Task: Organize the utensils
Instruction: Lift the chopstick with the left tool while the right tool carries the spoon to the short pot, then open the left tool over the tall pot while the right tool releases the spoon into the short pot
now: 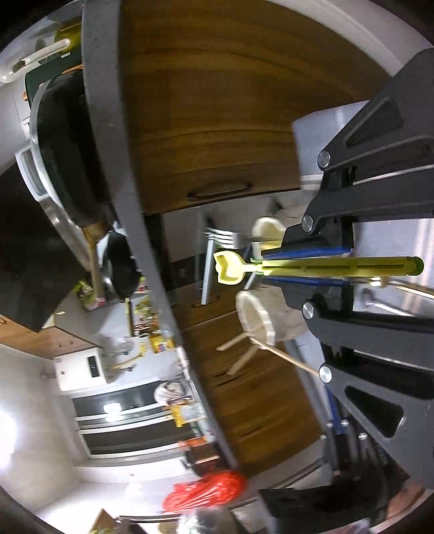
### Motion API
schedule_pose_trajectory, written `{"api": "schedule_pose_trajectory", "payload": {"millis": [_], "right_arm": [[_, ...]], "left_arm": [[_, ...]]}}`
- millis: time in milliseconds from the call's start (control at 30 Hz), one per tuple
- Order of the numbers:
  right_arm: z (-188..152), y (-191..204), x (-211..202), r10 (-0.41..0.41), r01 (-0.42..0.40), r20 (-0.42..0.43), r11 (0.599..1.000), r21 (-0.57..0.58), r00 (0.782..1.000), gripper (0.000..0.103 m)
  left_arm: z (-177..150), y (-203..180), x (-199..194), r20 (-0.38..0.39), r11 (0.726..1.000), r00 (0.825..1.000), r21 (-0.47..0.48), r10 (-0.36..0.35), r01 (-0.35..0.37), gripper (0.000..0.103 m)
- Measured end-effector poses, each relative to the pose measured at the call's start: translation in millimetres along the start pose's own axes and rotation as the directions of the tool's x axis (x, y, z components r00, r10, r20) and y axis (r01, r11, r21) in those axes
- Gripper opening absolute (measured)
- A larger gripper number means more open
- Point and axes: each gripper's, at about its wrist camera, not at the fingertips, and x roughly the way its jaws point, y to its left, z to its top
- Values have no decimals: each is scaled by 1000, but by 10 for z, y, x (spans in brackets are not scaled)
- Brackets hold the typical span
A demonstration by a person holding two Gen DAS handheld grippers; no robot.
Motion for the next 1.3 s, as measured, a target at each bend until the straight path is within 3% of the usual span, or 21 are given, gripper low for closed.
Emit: {"api": "schedule_pose_trajectory", "payload": {"millis": [333, 600, 933, 1167, 1300], "right_arm": [[399, -169, 475, 43, -49, 101, 997, 62, 994, 10], [423, -295, 921, 24, -31, 123, 998, 56, 992, 10], [342, -397, 1117, 23, -32, 125, 997, 70, 992, 10], [302, -413, 1168, 32, -41, 126, 997, 70, 992, 10], [273, -400, 1192, 32, -39, 132, 998, 52, 991, 10]], "left_arm": [[543, 115, 77, 131, 1000, 991, -2, -26, 26, 7], [970, 282, 305, 297, 997, 955, -71, 9, 12, 7], [1111, 350, 613, 385, 992, 917, -109, 102, -65, 7], [1011, 357, 719, 384, 991, 916, -106, 117, -82, 7], [894, 295, 623, 405, 992, 907, -77, 118, -95, 7]]}}
